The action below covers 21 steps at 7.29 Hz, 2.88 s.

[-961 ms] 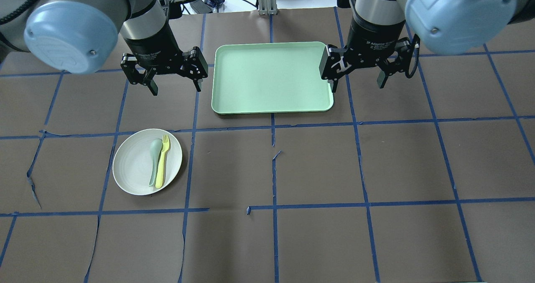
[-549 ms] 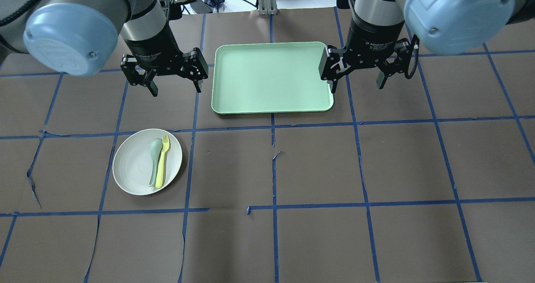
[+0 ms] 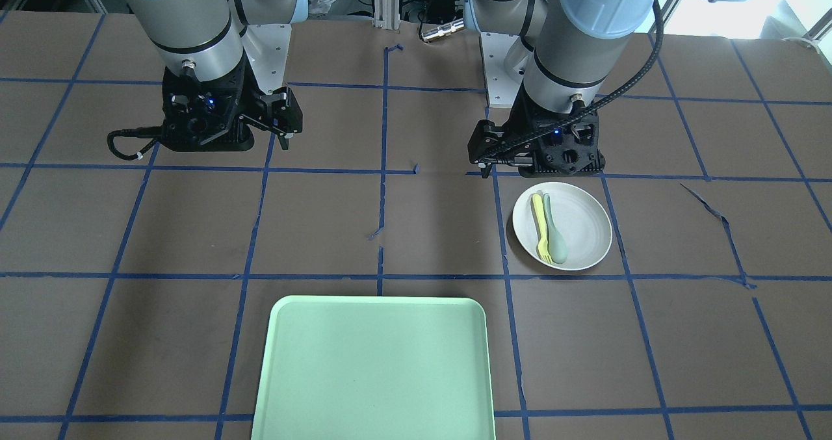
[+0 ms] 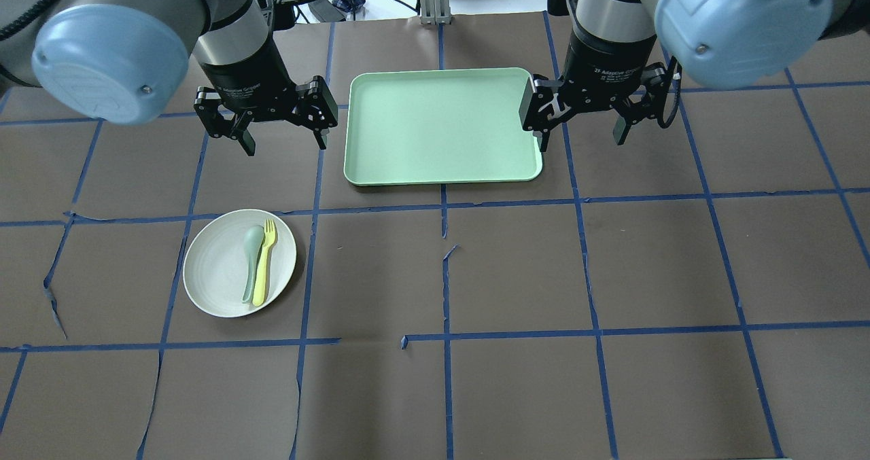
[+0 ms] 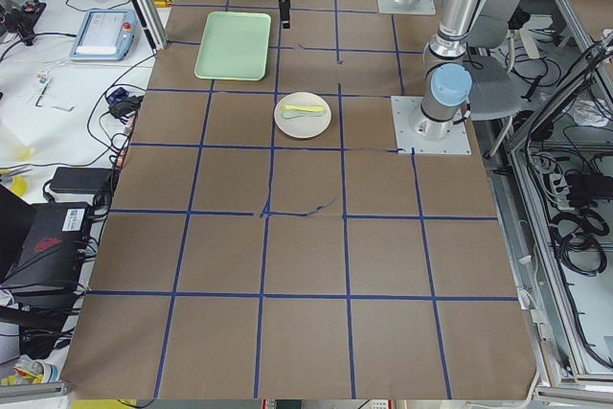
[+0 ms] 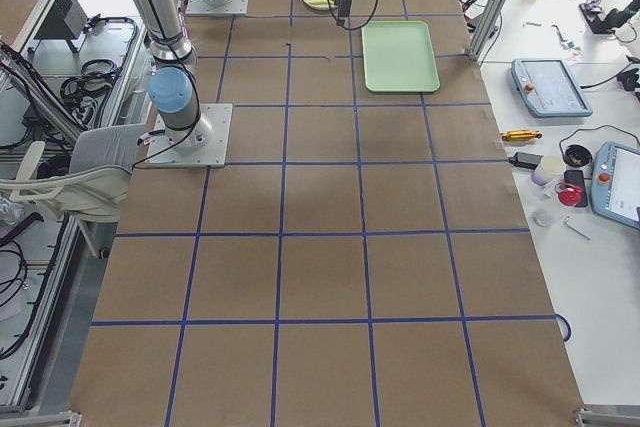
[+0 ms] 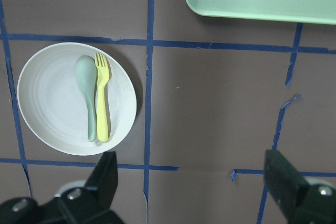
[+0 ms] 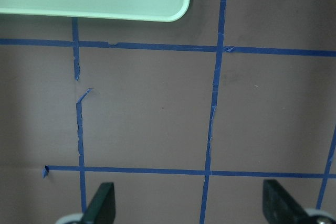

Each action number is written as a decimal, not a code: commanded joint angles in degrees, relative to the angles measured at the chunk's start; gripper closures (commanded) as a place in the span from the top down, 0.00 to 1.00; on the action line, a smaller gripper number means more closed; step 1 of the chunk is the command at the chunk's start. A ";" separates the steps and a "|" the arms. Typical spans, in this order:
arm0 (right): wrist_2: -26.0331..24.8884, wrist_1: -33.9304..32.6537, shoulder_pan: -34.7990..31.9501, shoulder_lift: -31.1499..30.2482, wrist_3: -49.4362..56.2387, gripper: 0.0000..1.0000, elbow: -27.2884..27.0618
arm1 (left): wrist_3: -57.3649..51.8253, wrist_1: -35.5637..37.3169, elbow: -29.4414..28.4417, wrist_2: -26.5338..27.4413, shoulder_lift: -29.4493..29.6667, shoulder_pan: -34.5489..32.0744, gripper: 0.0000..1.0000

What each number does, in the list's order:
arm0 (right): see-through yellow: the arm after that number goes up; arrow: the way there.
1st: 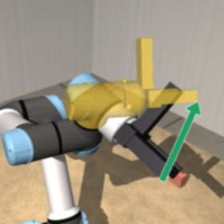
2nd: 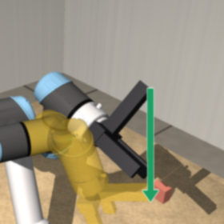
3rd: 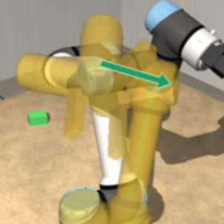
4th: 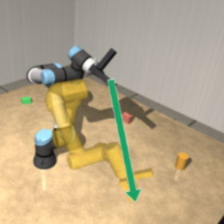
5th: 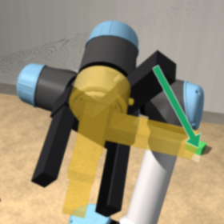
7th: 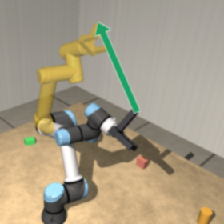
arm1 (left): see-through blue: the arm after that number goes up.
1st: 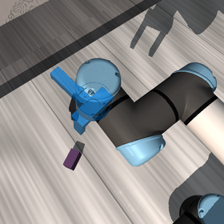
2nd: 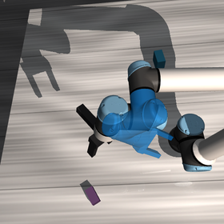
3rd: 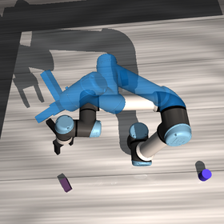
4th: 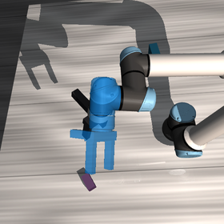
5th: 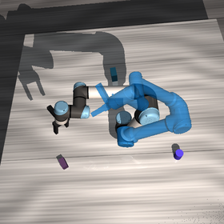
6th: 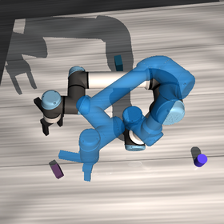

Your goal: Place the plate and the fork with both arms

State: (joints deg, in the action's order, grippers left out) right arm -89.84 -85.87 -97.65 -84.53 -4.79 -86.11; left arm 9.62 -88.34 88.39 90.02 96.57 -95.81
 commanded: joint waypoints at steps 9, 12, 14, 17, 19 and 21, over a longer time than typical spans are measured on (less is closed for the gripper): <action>0.45 -0.17 -0.08 0.07 -0.04 1.00 -0.64 | 1.27 -0.08 0.29 -0.29 0.55 0.10 1.00; 0.36 -0.17 -0.08 0.15 -0.04 1.00 -0.81 | 1.28 -0.08 1.52 -0.20 -0.06 0.19 1.00; -0.08 -0.26 0.00 0.15 0.05 1.00 -0.73 | -1.51 0.27 1.52 -0.28 -0.24 2.54 1.00; 0.01 -0.35 -0.08 0.24 -0.30 1.00 -0.90 | -23.91 7.80 9.04 -0.90 0.11 22.20 0.99; -0.51 -0.52 0.00 0.59 0.05 1.00 -0.90 | -33.77 20.16 18.69 -0.99 1.60 27.76 0.98; -0.52 -0.70 0.09 0.51 0.05 1.00 -0.90 | -43.06 24.52 27.16 -1.07 2.74 32.42 0.88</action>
State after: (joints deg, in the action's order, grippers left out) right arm -90.34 -86.47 -97.57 -84.02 -4.74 -86.98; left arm -27.71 -66.83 110.80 89.06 98.51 -66.34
